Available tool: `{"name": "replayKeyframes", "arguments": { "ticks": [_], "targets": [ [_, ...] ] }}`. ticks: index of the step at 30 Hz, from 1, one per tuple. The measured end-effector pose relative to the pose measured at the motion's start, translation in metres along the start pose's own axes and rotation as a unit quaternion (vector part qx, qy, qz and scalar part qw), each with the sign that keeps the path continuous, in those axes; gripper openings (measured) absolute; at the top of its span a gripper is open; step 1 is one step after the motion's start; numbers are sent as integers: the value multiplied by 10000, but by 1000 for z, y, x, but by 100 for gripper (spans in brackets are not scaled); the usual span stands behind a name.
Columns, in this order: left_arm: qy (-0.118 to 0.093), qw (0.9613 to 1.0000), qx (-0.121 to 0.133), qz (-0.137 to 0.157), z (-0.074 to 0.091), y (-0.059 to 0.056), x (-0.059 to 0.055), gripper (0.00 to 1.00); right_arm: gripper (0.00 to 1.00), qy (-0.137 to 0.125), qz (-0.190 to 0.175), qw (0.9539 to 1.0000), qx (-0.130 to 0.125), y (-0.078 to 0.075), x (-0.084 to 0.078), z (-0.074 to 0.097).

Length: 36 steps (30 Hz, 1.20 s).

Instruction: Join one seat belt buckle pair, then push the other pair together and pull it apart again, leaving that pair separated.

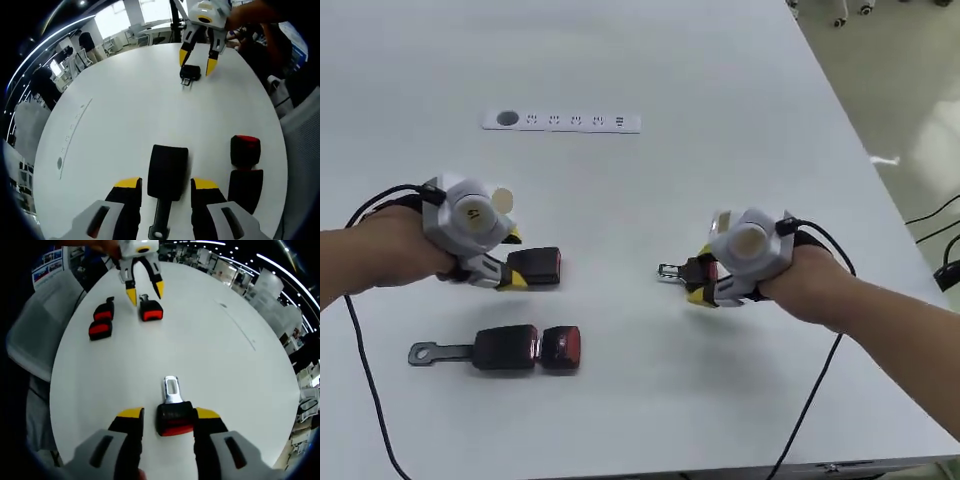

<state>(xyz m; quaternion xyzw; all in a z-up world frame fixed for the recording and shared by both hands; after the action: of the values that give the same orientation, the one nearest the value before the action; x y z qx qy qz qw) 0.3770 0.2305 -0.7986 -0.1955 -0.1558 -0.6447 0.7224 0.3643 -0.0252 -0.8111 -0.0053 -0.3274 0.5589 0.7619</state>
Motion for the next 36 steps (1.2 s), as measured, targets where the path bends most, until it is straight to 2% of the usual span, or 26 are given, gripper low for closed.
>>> {"name": "replayKeyframes", "arguments": {
  "ticks": [3,5,6,9,10,11,14,19,23,27,30,33,36],
  "targets": [
    [25,9999,-105,-80,-6,1,-1,39,41,82,61,9999,18,-3,-5,-7],
    [182,9994,-223,-193,-11,0,-5,38,41,174,40,9998,57,-5,-10,-12],
    [247,9992,-243,-185,-12,0,-8,37,40,206,19,9997,95,-5,-12,-14],
    [261,9991,-234,-241,-13,4,-11,34,37,306,57,9991,278,-2,-15,-15],
    [310,9982,-243,-449,-13,6,-11,33,37,280,-126,9990,312,-4,-12,-13],
    [286,9987,-235,-352,-15,6,-12,33,37,269,-100,9990,331,-3,-12,-12],
    [347,9982,-278,-395,-16,5,-13,32,35,367,56,9982,464,-1,-9,-10],
    [526,9950,-467,-707,-17,5,-11,32,35,515,274,9948,840,0,-6,-10],
    [692,9923,-576,-854,-18,5,-10,32,35,569,427,9931,934,0,-3,-9],
    [856,9903,-608,-907,-19,5,-8,32,35,543,565,9927,918,0,-2,-8],
    [884,9900,-641,-892,-19,5,-8,32,35,494,560,9929,926,2,1,-9],
    [890,9897,-671,-897,-19,6,-8,32,35,378,622,9929,938,6,11,-12],
    [994,9874,-730,-991,-19,6,-7,32,35,244,662,9929,953,10,24,-17]
  ]
}}
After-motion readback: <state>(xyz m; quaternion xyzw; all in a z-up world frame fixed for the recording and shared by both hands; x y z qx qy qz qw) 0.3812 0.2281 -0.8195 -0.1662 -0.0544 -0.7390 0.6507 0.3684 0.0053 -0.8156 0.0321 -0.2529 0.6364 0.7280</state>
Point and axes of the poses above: the centre of the closed fingertips' face, and the gripper's own axes: z roughly backward along the fingers, y roughly to its left, x roughly out of its top, the point moved 4 cm from there along z, roughly backward along the fingers, and after that the axes turned 15 degrees about -x, right-handed, at the moved point
